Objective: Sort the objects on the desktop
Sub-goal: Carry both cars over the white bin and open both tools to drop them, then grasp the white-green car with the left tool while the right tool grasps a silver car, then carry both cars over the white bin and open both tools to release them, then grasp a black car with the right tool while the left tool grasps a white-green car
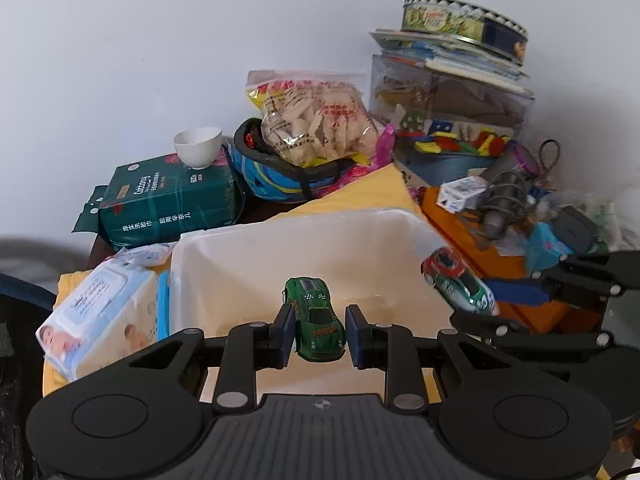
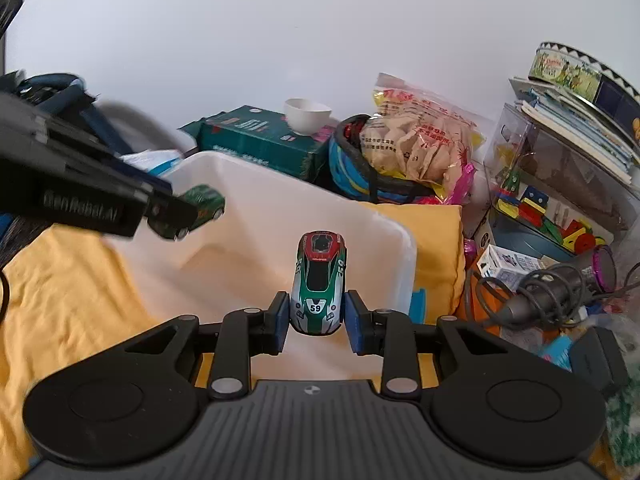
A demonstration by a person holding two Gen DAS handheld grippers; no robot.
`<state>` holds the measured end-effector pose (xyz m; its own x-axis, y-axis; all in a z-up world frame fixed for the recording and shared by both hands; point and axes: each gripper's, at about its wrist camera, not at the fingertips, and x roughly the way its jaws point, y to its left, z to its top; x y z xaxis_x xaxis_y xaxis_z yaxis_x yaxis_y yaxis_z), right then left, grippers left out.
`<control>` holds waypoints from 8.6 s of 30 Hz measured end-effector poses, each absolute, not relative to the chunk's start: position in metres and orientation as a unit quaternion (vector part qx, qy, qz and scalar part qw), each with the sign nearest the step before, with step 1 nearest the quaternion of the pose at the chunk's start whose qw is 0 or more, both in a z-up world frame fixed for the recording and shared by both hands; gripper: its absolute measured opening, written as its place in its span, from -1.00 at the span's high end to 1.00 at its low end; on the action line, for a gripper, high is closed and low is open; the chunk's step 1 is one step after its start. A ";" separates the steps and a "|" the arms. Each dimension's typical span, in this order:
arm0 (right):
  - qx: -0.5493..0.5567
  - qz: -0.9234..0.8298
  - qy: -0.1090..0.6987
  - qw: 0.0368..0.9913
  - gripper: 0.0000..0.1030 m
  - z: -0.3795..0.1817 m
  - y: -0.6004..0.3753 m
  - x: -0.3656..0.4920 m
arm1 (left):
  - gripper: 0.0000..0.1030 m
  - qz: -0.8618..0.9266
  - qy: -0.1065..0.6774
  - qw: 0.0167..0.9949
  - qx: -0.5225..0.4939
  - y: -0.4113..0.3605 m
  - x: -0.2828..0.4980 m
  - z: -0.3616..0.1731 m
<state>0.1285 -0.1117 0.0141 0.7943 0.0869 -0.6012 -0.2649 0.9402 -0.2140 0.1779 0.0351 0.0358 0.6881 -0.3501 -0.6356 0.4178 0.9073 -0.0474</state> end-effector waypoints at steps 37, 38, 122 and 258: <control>-0.185 0.292 0.402 0.848 0.56 -0.085 -0.085 -0.007 | -0.17 -0.139 0.486 0.862 0.037 0.086 -0.010 -0.077; -0.188 0.298 0.399 0.847 0.56 -0.085 -0.082 -0.010 | -0.16 -0.138 0.492 0.859 0.032 0.090 -0.014 -0.079; -0.180 0.257 0.435 0.844 0.27 -0.115 -0.083 -0.008 | 0.36 -0.136 0.517 0.843 0.048 0.079 -0.006 -0.112; -0.043 0.175 0.391 0.903 0.89 -0.090 -0.083 0.055 | 0.54 -0.348 0.501 0.792 0.029 0.124 0.114 -0.104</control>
<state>0.0553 -0.0827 -0.0898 0.6336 0.2822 -0.7204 -0.3489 0.9353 0.0594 0.1142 0.1238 -0.1039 0.2562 -0.5220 -0.8136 0.5795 0.7566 -0.3029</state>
